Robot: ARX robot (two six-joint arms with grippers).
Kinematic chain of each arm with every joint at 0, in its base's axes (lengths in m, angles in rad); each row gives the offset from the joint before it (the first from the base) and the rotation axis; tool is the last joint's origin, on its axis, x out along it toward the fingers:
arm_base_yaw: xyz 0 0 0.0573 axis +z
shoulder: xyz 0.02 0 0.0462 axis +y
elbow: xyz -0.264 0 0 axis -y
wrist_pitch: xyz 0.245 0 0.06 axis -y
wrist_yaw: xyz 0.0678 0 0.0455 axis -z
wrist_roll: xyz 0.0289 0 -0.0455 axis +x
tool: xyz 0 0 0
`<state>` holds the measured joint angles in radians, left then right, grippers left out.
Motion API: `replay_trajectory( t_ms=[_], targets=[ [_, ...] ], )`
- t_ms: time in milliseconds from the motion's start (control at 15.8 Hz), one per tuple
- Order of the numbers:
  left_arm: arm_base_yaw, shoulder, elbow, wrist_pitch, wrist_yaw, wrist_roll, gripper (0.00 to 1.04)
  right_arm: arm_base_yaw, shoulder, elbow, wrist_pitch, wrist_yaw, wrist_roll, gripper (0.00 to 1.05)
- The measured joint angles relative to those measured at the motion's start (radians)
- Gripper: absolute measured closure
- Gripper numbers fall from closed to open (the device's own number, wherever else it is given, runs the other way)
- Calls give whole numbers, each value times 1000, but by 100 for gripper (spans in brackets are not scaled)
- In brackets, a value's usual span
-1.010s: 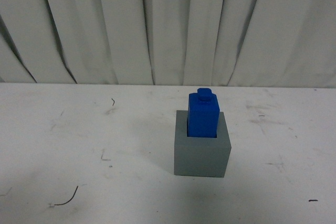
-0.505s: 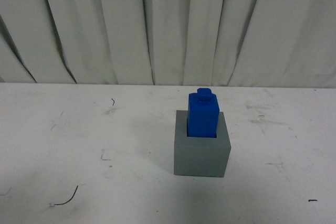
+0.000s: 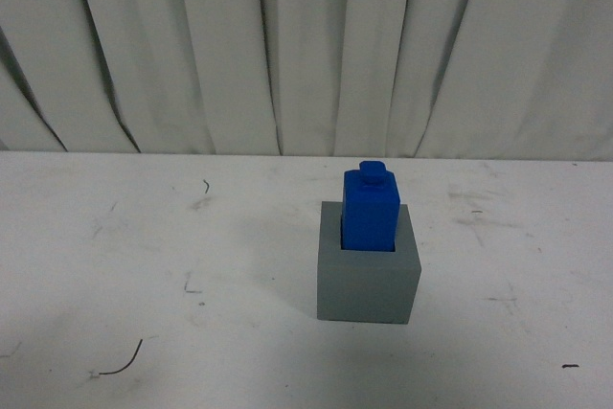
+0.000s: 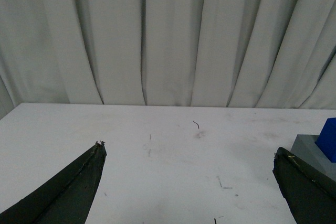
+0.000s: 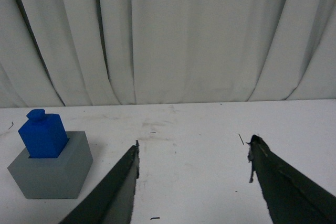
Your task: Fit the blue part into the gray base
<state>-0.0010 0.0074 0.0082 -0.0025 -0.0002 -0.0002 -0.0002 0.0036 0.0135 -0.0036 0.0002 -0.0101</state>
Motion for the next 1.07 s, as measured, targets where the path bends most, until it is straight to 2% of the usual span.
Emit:
replay_trajectory(
  t_ms=[63,126,189,252,1073],
  targets=[
    [0,0,0,0,0,0,7,0,0,0,0,0,0,34],
    [0,0,0,0,0,0,7,0,0,0,0,0,0,16],
    [0,0,0,0,0,0,7,0,0,0,0,0,2,4],
    [0,0,0,0,0,0,7,0,0,0,0,0,2,8],
    [0,0,0,0,0,0,7,0,0,0,0,0,2,6]
  ],
)
